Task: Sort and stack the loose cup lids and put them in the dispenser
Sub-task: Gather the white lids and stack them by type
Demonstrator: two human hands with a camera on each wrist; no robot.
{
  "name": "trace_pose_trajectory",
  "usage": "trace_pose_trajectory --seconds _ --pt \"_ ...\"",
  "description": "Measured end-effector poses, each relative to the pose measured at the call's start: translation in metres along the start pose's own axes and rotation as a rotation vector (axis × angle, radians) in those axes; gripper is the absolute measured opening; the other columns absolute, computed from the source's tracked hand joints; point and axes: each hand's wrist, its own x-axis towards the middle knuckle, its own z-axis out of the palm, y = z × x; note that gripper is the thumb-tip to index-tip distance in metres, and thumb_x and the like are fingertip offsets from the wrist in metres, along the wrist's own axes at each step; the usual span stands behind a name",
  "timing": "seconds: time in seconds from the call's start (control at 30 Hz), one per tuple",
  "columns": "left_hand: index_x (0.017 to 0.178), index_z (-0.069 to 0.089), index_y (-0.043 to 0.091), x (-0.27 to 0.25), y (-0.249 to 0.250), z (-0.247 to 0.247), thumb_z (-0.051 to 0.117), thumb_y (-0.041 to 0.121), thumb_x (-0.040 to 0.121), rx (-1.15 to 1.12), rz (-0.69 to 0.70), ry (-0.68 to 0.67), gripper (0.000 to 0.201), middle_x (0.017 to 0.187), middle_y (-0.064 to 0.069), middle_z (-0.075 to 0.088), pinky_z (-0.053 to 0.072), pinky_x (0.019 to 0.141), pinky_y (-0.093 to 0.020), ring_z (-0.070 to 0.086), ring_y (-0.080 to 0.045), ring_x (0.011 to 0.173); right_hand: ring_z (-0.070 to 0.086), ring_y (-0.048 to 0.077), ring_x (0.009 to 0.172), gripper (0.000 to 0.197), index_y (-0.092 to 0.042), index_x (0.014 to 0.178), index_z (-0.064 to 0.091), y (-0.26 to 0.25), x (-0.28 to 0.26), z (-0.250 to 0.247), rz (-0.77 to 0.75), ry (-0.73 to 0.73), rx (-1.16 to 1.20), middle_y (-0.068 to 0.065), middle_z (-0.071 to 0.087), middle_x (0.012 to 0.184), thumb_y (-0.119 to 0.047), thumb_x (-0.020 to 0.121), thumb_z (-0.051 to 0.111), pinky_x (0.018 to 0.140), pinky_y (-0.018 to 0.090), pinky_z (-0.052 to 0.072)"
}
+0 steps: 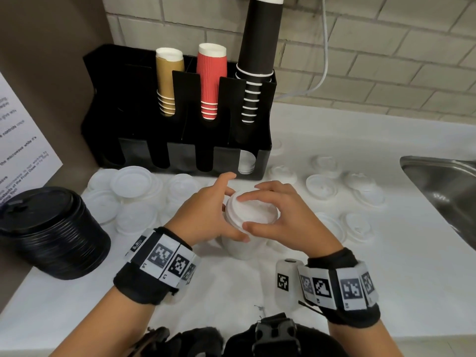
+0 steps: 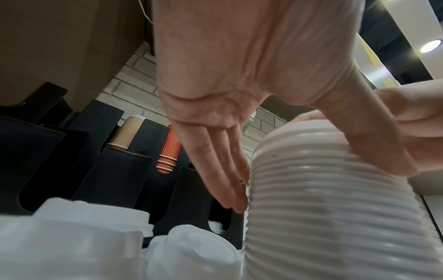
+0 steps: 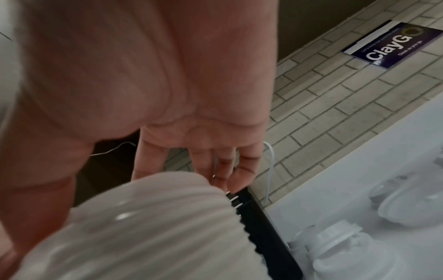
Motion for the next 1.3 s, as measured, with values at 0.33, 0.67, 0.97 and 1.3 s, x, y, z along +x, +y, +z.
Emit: trace_pose_trajectory --seconds 0.33,0.67,0.97,1.3 --pt "0.137 0.044 0.032 0.000 0.003 -0.002 0.092 0.038 0.051 0.053 0.055 -0.020 0.099 0.125 0.016 0.054 0.050 0.095 -0.036 0.056 -0.009 0.108 0.036 0.011 0.115 0.052 -0.042 0.117 0.060 0.003 -0.001 0.002 -0.007 -0.015 -0.052 -0.012 0.047 0.124 -0.038 0.069 0.081 0.091 0.010 0.030" --pt "0.112 0.060 0.039 0.016 0.004 -0.008 0.095 0.033 0.046 0.003 0.097 -0.062 0.075 0.108 0.024 0.063 0.050 0.090 -0.026 0.055 0.006 0.103 0.060 0.003 0.091 0.023 -0.021 0.105 0.067 0.017 0.032 -0.057 0.023 -0.138 0.219 -0.011 0.067 0.105 -0.025 0.083 0.072 0.077 0.018 0.047" --pt "0.111 0.057 0.043 0.021 0.003 -0.008 0.097 0.032 0.044 -0.013 0.047 -0.095 0.078 0.112 0.027 0.059 0.048 0.084 -0.019 0.054 0.007 0.102 0.052 0.027 0.115 0.043 -0.027 0.137 0.047 0.116 0.194 -0.078 0.511 -0.188 -0.346 0.007 0.054 0.132 -0.028 0.095 0.053 0.092 0.030 0.040" --pt "0.112 0.054 0.046 0.018 0.001 -0.008 0.096 0.031 0.048 -0.038 0.054 -0.088 0.078 0.114 0.028 0.058 0.040 0.080 -0.006 0.047 0.019 0.101 0.040 0.039 0.126 0.054 -0.017 0.135 0.051 0.144 0.236 -0.051 0.475 -0.316 -0.813 0.018 0.035 0.143 -0.051 0.093 0.050 0.106 0.043 0.035"
